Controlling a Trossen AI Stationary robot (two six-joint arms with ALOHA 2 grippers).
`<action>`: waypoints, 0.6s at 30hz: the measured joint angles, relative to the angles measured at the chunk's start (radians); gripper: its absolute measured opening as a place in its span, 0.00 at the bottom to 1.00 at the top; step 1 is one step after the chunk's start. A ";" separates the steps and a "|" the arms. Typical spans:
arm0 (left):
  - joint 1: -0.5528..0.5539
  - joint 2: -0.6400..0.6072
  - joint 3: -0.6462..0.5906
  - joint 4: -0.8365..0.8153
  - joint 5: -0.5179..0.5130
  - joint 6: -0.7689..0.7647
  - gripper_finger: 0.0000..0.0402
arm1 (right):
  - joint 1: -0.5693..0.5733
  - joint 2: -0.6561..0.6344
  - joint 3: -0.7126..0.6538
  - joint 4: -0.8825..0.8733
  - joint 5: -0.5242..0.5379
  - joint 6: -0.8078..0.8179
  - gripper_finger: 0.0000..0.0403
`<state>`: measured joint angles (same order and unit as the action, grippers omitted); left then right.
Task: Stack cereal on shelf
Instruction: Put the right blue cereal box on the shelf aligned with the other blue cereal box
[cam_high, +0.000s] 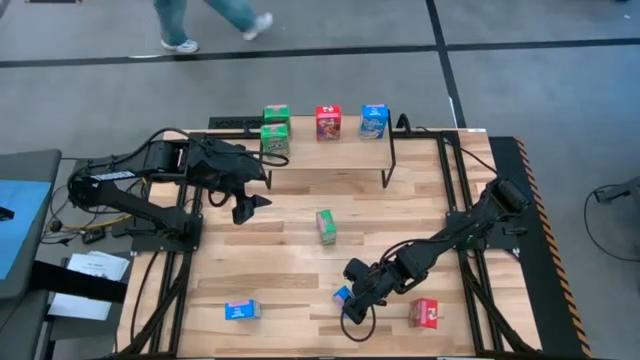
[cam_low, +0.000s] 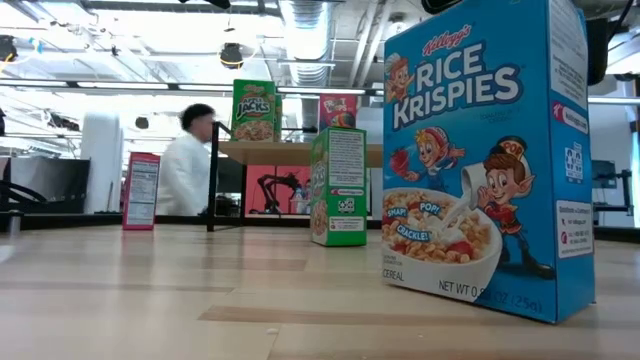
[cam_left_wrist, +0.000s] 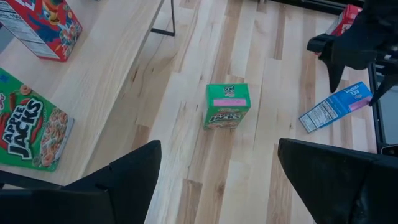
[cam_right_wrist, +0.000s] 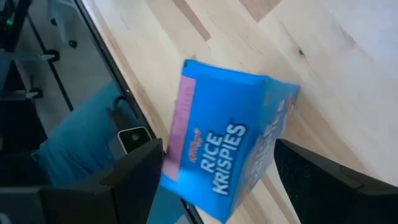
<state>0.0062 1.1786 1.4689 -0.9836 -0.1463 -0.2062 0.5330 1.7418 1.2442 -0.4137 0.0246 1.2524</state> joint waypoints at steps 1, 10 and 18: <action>0.000 0.000 0.000 0.000 0.000 0.000 0.78 | -0.002 0.001 0.000 -0.002 0.000 0.000 0.82; 0.000 0.000 0.000 0.000 0.000 0.000 0.78 | -0.005 0.001 0.000 -0.002 0.000 -0.001 0.74; 0.000 0.000 0.000 0.000 0.000 0.000 0.78 | -0.005 0.000 0.000 -0.009 0.000 -0.003 0.68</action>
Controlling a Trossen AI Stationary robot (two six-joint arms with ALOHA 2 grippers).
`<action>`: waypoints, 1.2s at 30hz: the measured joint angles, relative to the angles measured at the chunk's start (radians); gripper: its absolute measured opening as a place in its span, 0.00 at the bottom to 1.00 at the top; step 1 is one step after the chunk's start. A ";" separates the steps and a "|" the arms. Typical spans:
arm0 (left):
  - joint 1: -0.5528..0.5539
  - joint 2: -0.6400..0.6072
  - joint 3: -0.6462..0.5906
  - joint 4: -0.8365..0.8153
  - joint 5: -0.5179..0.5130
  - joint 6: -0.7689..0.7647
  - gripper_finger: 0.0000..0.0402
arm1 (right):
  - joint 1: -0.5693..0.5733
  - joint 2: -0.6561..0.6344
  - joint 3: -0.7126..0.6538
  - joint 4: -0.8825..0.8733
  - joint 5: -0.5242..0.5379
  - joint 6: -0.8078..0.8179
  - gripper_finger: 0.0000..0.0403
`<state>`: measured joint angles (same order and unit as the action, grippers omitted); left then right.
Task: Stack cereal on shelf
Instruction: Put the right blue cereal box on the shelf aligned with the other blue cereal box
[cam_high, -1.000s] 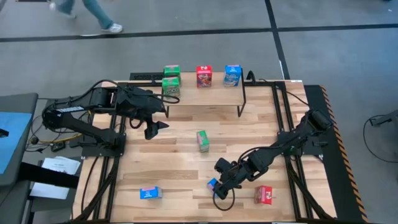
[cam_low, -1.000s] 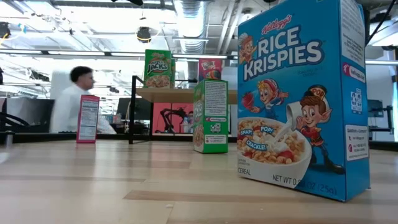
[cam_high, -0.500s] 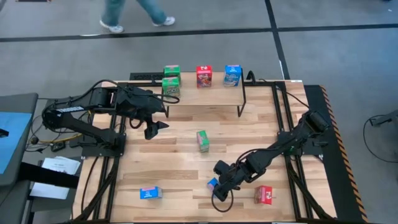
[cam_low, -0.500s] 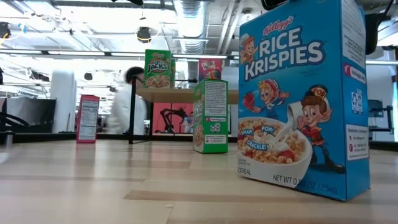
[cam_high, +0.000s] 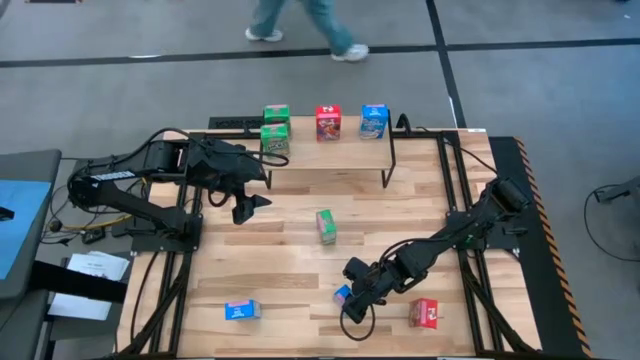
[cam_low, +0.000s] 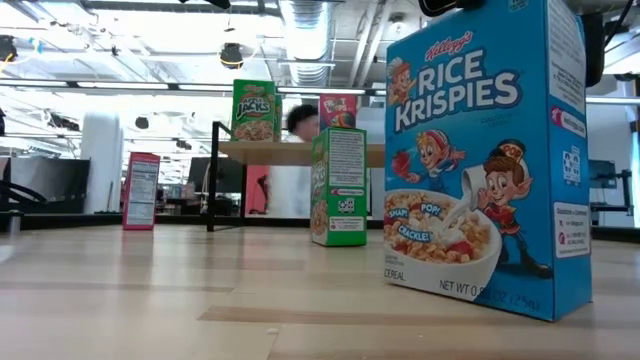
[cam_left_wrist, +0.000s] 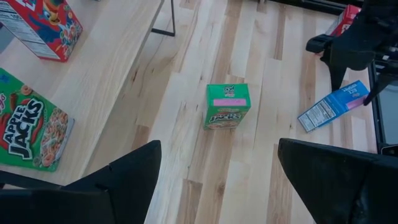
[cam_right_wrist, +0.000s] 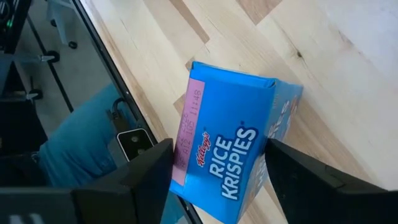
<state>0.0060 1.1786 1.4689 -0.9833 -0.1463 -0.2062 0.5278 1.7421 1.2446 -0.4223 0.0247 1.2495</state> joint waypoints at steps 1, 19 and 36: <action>0.000 0.000 0.000 0.000 0.000 0.000 0.78 | 0.000 0.000 0.001 -0.004 0.000 0.000 0.67; 0.000 0.000 0.000 0.000 0.000 0.022 0.78 | 0.000 -0.006 0.001 -0.022 -0.021 -0.001 0.49; 0.000 0.000 0.000 -0.002 0.000 0.023 0.78 | -0.069 -0.139 -0.002 -0.119 -0.041 -0.126 0.49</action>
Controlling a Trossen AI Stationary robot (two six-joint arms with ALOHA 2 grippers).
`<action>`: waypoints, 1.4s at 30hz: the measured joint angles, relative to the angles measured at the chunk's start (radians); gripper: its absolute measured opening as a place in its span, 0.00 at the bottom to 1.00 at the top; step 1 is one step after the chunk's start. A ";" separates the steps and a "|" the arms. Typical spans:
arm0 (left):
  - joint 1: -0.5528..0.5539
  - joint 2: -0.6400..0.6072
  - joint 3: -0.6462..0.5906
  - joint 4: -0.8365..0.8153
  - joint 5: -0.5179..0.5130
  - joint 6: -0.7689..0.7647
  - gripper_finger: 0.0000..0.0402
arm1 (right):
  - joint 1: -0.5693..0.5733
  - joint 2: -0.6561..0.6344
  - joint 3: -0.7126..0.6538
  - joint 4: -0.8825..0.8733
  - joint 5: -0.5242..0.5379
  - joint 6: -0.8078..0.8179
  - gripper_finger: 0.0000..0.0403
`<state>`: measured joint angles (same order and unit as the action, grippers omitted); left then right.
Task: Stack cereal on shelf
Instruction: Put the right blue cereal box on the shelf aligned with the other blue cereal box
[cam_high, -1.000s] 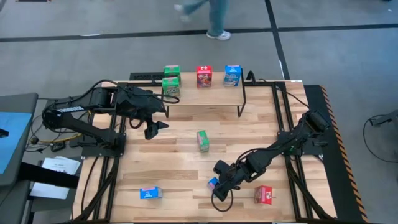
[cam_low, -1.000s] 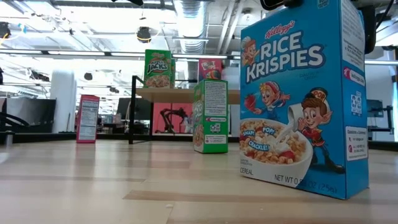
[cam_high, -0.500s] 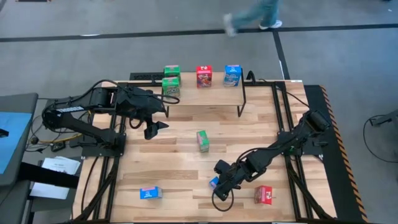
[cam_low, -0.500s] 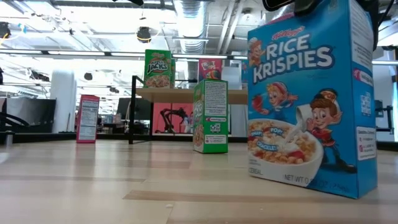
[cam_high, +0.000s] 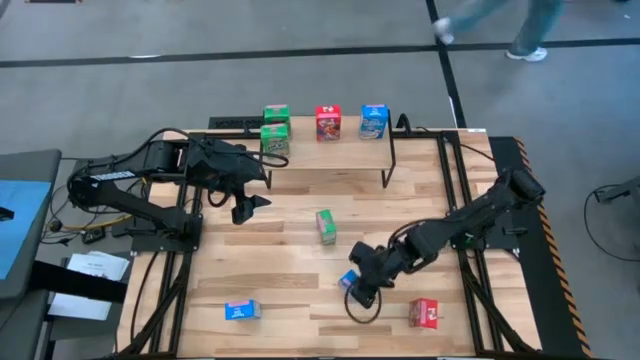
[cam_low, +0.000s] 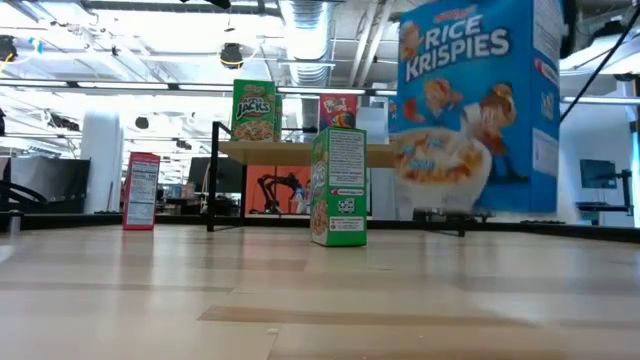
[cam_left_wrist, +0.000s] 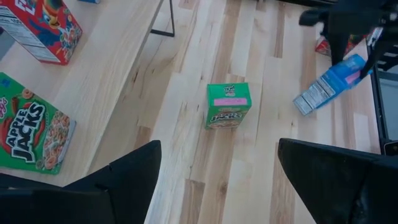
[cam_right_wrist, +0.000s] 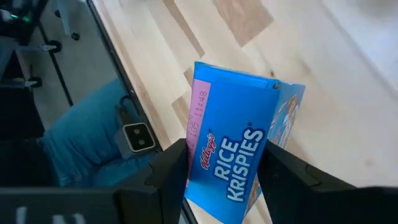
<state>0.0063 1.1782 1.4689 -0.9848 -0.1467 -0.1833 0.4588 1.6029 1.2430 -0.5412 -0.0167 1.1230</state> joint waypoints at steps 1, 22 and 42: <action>0.000 0.000 0.000 0.000 0.000 0.000 0.78 | -0.015 -0.017 0.000 -0.006 -0.007 -0.015 0.49; 0.000 0.000 0.000 -0.010 0.000 0.022 0.78 | -0.499 -0.369 0.002 -0.223 -0.011 -0.329 0.49; 0.000 0.000 0.000 -0.012 0.000 0.022 0.78 | -0.910 -0.406 0.001 -0.225 -0.043 -0.372 0.49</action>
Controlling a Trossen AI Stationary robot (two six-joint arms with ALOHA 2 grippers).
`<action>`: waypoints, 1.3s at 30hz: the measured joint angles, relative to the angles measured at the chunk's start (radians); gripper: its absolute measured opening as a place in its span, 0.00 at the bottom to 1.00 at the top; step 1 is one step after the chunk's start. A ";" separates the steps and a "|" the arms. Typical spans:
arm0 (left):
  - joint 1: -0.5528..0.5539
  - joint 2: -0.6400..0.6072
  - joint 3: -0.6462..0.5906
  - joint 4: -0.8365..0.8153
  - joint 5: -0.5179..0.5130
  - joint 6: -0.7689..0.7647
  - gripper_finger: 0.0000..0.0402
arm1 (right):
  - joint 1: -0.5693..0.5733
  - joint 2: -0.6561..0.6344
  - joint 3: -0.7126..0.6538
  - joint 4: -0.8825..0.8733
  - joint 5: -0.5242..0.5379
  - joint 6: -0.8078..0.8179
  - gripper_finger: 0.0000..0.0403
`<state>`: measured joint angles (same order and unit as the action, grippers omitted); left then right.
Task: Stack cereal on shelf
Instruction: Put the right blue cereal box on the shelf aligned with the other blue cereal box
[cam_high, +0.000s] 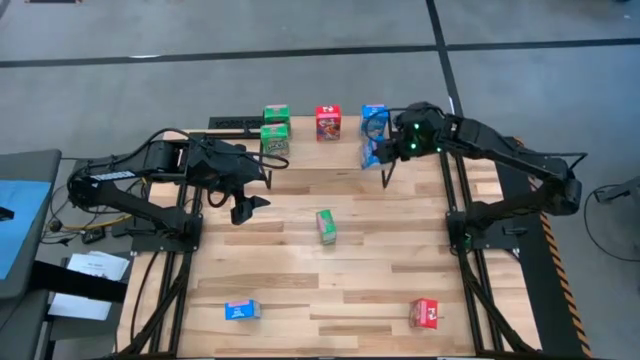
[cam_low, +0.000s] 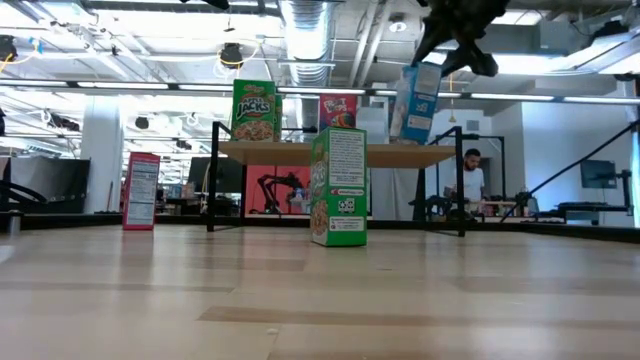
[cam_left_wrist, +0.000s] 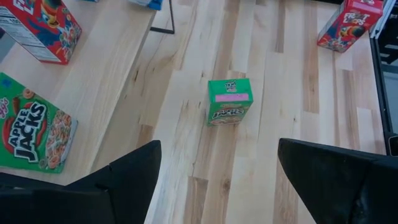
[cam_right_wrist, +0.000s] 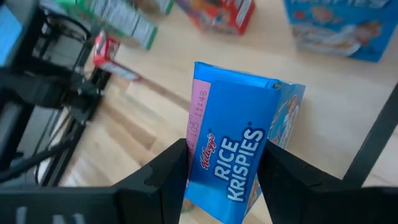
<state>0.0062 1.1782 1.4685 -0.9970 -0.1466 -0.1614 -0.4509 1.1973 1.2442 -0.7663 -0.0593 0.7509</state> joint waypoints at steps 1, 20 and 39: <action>0.000 0.000 0.000 0.000 0.000 0.000 0.78 | -0.011 0.000 0.000 0.007 0.000 0.000 0.49; 0.000 0.000 0.000 0.000 0.000 0.000 0.78 | -0.043 0.000 0.000 0.068 -0.023 0.000 0.49; 0.000 0.000 0.000 0.000 0.000 0.000 0.78 | -0.070 0.019 0.000 0.064 -0.018 -0.027 0.65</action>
<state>0.0061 1.1782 1.4685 -0.9974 -0.1465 -0.1612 -0.5209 1.2163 1.2442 -0.7025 -0.0772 0.7238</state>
